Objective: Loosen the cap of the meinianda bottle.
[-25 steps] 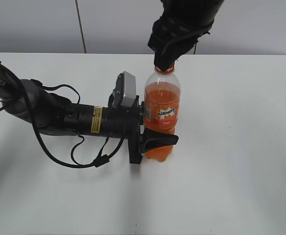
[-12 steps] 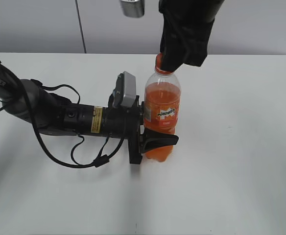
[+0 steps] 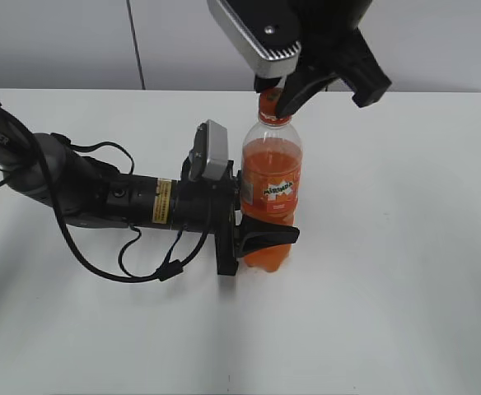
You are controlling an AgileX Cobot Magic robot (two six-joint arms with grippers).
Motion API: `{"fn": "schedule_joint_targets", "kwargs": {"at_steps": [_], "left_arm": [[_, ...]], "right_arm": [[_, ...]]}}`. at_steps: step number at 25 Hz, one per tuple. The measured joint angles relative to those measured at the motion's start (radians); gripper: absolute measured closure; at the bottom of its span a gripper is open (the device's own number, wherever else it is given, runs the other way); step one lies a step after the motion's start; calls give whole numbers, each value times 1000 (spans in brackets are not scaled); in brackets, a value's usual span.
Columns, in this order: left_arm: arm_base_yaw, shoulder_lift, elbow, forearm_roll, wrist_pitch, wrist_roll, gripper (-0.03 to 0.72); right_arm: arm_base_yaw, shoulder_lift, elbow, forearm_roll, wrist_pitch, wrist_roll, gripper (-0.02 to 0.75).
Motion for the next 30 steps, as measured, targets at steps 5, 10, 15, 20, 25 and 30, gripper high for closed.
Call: {"fn": "schedule_joint_targets", "kwargs": {"at_steps": [5, 10, 15, 20, 25, 30], "left_arm": [[0, 0, 0, 0, 0, 0, 303], [0, 0, 0, 0, -1, -1, 303], [0, 0, 0, -2, 0, -1, 303], [0, 0, 0, -4, 2, -2, 303], [0, 0, 0, -6, 2, -3, 303], [0, 0, 0, -7, 3, -3, 303]], "right_arm": [[0, 0, 0, 15, 0, -120, 487], [0, 0, 0, 14, 0, -119, 489], [0, 0, 0, 13, 0, -44, 489], [0, 0, 0, 18, -1, 43, 489], [1, 0, 0, 8, -3, 155, 448], [1, 0, 0, 10, -3, 212, 393]]}}
